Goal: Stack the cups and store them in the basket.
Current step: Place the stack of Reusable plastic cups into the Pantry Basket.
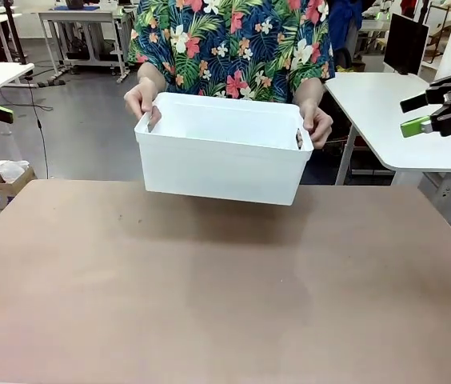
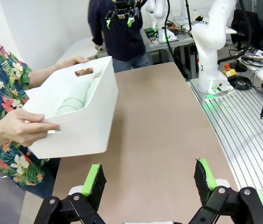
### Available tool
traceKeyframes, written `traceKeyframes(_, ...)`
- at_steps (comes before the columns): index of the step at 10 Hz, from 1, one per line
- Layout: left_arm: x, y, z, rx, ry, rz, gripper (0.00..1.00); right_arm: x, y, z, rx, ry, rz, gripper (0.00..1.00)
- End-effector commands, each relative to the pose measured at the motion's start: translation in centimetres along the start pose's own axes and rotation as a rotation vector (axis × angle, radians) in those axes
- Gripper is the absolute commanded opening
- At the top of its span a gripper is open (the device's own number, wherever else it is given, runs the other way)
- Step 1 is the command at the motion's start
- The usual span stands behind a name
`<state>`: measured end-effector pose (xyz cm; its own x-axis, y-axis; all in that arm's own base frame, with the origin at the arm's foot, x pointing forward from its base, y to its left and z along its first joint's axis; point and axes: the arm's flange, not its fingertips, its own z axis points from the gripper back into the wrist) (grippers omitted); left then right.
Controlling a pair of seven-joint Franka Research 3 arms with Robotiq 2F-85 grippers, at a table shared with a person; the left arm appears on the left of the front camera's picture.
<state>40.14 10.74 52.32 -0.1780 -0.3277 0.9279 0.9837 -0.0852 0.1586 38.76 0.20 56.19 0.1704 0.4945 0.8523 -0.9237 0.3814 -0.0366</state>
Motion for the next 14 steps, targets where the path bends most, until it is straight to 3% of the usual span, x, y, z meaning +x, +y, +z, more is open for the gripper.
traceKeyframes(1, 0.16, -0.22, -0.14, 0.002, 0.010, 0.012, 1.00, 0.28, -0.13, 0.12, 0.002, -0.025, 0.008, 1.00)
traceKeyframes(14, 0.16, -0.22, -0.14, 0.002, 0.010, 0.012, 1.00, 0.28, -0.13, 0.12, 0.002, -0.025, 0.008, 1.00)
